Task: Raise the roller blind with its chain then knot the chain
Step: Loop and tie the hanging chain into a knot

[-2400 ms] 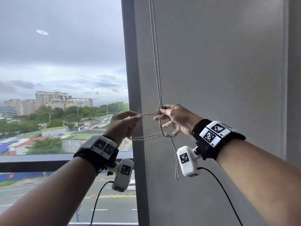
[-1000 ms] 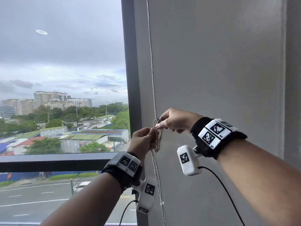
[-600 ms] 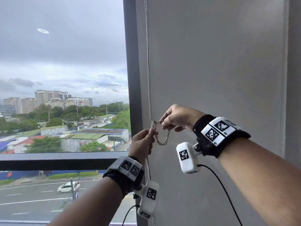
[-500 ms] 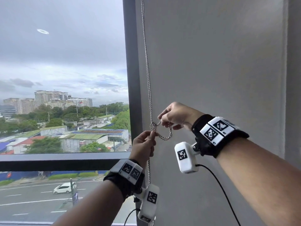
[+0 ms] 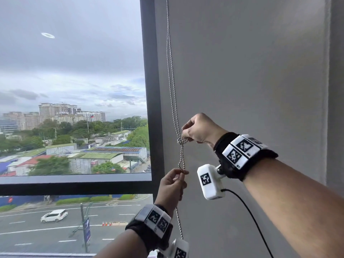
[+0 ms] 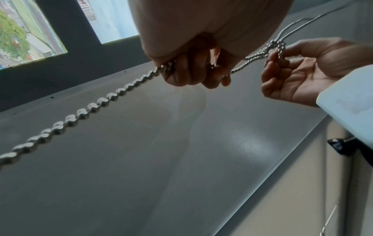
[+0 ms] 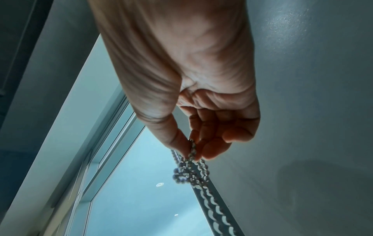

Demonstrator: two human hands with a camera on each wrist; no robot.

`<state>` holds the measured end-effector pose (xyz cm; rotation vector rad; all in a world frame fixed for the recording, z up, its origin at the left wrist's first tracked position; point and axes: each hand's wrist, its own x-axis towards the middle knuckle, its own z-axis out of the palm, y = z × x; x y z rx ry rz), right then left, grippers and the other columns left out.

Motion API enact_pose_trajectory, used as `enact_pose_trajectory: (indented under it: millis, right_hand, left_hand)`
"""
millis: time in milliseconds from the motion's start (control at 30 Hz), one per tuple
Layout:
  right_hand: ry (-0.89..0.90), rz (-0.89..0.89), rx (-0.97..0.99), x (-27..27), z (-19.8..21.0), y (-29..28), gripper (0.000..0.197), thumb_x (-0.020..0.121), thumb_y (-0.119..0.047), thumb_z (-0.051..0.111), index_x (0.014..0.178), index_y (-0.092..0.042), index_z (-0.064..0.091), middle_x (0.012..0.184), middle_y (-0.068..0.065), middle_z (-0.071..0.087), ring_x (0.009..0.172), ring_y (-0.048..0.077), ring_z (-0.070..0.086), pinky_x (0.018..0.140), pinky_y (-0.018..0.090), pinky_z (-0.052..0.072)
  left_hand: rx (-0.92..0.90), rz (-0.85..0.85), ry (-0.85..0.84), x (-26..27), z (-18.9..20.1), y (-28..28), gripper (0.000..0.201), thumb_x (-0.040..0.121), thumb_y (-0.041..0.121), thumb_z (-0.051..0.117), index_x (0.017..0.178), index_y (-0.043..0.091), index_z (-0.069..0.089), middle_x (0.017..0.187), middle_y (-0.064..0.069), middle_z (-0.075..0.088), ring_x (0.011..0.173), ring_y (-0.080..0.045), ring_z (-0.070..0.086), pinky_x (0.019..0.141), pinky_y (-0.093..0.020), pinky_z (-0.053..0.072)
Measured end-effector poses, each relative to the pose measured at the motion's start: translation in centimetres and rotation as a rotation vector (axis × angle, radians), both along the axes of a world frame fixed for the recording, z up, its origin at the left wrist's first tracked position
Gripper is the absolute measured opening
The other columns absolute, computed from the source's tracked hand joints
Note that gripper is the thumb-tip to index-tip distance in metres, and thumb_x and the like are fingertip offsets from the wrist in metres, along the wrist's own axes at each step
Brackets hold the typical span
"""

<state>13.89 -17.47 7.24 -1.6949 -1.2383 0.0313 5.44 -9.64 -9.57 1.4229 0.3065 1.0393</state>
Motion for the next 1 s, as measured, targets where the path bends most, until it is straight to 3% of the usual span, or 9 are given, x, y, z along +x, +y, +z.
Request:
enact_pose_trajectory:
  millis: [100, 200, 300, 433, 700, 1000]
  right_hand:
    - [-0.005, -0.010, 0.003, 0.1, -0.2, 0.5, 0.011, 0.071, -0.007, 0.068, 0.061, -0.012, 0.067, 0.075, 0.018, 0.075, 0.062, 0.020, 0.064, 0.048, 0.022, 0.039]
    - [0.006, -0.003, 0.003, 0.1, -0.3, 0.9, 0.012, 0.071, -0.007, 0.069, 0.060, -0.011, 0.067, 0.075, 0.019, 0.075, 0.062, 0.022, 0.062, 0.051, 0.025, 0.042]
    - [0.040, 0.017, 0.000, 0.1, -0.5, 1.1, 0.009, 0.073, -0.005, 0.069, 0.064, -0.007, 0.069, 0.067, 0.017, 0.069, 0.062, 0.023, 0.058, 0.052, 0.028, 0.040]
    - [0.072, 0.037, 0.017, 0.2, -0.5, 1.2, 0.009, 0.075, -0.005, 0.068, 0.073, 0.004, 0.070, 0.070, 0.018, 0.068, 0.063, 0.024, 0.055, 0.051, 0.028, 0.037]
    - [0.092, 0.078, 0.021, 0.1, -0.2, 1.1, 0.010, 0.078, -0.009, 0.070, 0.071, -0.005, 0.067, 0.068, 0.017, 0.061, 0.065, 0.024, 0.048, 0.050, 0.025, 0.032]
    - [0.056, 0.057, 0.024, 0.3, -0.3, 1.2, 0.013, 0.077, -0.018, 0.076, 0.073, -0.011, 0.067, 0.071, 0.010, 0.065, 0.061, 0.018, 0.054, 0.048, 0.023, 0.039]
  left_hand:
    - [-0.058, -0.082, -0.038, 0.1, 0.6, -0.6, 0.017, 0.093, 0.007, 0.048, 0.086, 0.007, 0.063, 0.057, -0.009, 0.048, 0.041, -0.012, 0.042, 0.043, -0.021, 0.036]
    - [-0.083, -0.108, -0.119, 0.3, 2.6, -0.8, 0.015, 0.092, 0.016, 0.052, 0.094, 0.006, 0.063, 0.058, -0.006, 0.054, 0.046, -0.015, 0.052, 0.054, -0.029, 0.048]
    - [-0.065, -0.086, -0.214, 0.4, 5.1, -0.9, 0.018, 0.092, 0.019, 0.053, 0.096, 0.004, 0.064, 0.057, -0.004, 0.056, 0.046, -0.014, 0.052, 0.051, -0.026, 0.047]
    - [-0.074, -0.020, -0.277, 0.7, 6.8, -0.3, 0.018, 0.092, 0.015, 0.054, 0.083, 0.005, 0.066, 0.054, -0.002, 0.054, 0.042, -0.013, 0.049, 0.045, -0.021, 0.043]
    - [-0.034, 0.004, -0.228, 1.2, 5.0, -0.4, 0.021, 0.092, 0.005, 0.051, 0.076, 0.001, 0.065, 0.049, -0.001, 0.051, 0.038, -0.010, 0.044, 0.043, -0.020, 0.041]
    - [0.001, -0.004, -0.170, 0.9, 3.8, -0.2, 0.019, 0.091, 0.005, 0.053, 0.080, 0.000, 0.067, 0.052, -0.004, 0.055, 0.042, -0.012, 0.050, 0.047, -0.023, 0.046]
